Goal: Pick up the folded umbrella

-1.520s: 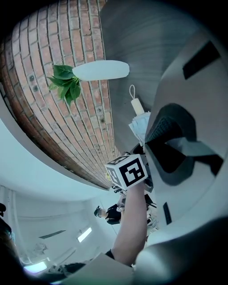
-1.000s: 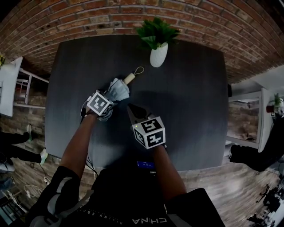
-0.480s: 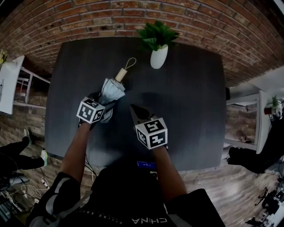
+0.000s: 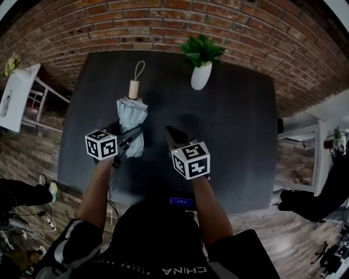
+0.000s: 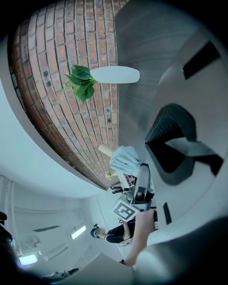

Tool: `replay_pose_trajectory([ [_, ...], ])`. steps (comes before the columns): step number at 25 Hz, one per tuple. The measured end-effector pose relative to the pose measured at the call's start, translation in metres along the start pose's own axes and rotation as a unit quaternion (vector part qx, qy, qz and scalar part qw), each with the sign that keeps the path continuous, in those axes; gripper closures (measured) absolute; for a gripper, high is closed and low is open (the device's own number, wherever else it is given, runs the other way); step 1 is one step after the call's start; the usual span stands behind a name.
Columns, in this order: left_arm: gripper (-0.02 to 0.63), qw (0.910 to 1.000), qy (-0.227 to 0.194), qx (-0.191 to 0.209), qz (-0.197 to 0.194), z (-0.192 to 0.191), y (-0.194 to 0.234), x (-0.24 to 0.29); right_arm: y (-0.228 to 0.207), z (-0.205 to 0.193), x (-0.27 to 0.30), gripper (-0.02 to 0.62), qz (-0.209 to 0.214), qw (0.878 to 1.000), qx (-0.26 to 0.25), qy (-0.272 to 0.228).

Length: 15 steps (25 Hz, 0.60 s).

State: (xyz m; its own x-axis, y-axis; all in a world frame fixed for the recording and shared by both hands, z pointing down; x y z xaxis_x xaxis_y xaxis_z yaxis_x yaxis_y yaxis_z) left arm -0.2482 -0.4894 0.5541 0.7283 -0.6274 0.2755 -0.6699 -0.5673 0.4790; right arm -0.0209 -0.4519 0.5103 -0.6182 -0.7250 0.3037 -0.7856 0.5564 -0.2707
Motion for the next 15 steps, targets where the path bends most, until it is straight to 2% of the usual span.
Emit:
replay_pose_trajectory([
  [6,0.290,0.9932,-0.100,-0.034,-0.049,0.013,-0.040,-0.028,0.012,0.014,-0.015,0.588,0.007,1.000,-0.015,-0.019],
  [15,0.290,0.9660,-0.215,-0.079,-0.120,0.003,-0.102,-0.067,0.028,0.016,-0.053,0.588,0.016,0.999,-0.020,-0.045],
])
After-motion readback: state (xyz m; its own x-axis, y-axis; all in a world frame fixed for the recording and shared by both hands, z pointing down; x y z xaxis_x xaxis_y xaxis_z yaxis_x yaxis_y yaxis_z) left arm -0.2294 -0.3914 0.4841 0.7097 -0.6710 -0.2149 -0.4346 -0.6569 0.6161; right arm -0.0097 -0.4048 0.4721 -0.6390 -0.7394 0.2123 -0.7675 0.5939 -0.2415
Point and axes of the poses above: the fingertips, and each gripper's own axes: x forward along the fingers, y to its left, z out of its top, the point moved 8 cm from there along -x, backward along the fingers, and after that the axes turned 10 degrees about -y, right-handed, at the moved point
